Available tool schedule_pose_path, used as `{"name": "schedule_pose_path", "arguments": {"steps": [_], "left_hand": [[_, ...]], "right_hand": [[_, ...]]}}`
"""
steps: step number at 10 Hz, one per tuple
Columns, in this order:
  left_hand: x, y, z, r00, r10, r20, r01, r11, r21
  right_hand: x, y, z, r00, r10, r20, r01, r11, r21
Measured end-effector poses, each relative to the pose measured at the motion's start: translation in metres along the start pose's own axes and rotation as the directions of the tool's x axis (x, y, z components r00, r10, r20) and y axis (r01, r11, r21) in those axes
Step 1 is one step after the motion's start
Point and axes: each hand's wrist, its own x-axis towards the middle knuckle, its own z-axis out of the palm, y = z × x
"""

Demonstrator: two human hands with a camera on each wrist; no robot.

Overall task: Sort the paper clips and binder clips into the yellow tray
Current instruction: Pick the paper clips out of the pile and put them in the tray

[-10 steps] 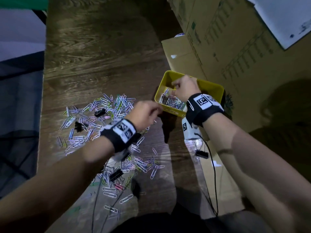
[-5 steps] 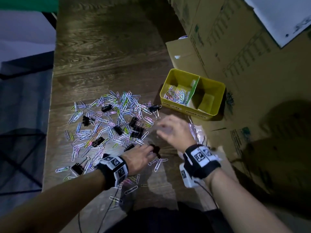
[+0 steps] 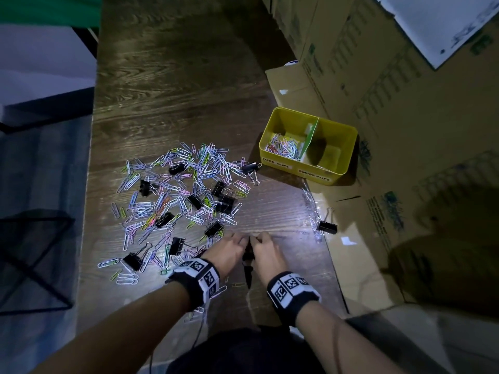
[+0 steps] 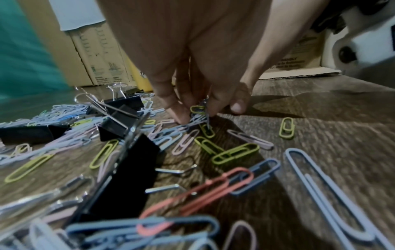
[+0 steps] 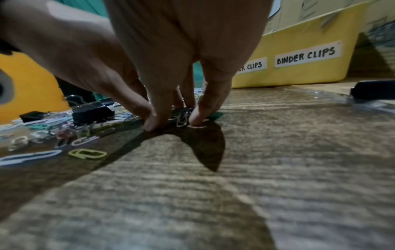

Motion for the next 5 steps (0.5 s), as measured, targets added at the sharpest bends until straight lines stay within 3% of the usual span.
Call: {"name": "schedule_pose_path", "arguments": {"steps": [1, 2, 4, 5], "left_hand": [[-0.001, -0.001, 0.0, 0.989, -0.123, 0.085, 0.134, 0.981, -0.137], [-0.004, -0.008, -0.002, 0.978, -0.202, 0.056, 0.209, 0.924, -0.32], [-0.005, -0.009, 0.005, 0.967, -0.24, 0.079, 0.253, 0.916, -0.312], [-0.006, -0.005, 0.009, 0.976, -0.217, -0.016, 0.205, 0.941, -0.269]], "right_hand": [[0.003, 0.004, -0.002, 1.0, 0.008, -0.006, -0.007, 0.993, 0.116], [0.006, 0.007, -0.004, 0.999, -0.032, -0.007, 0.033, 0.991, 0.127], [0.007, 0.002, -0.001, 0.998, -0.065, -0.006, 0.066, 0.997, 0.033], [0.005, 0.001, 0.001, 0.997, -0.071, -0.003, 0.071, 0.997, -0.035]]}}
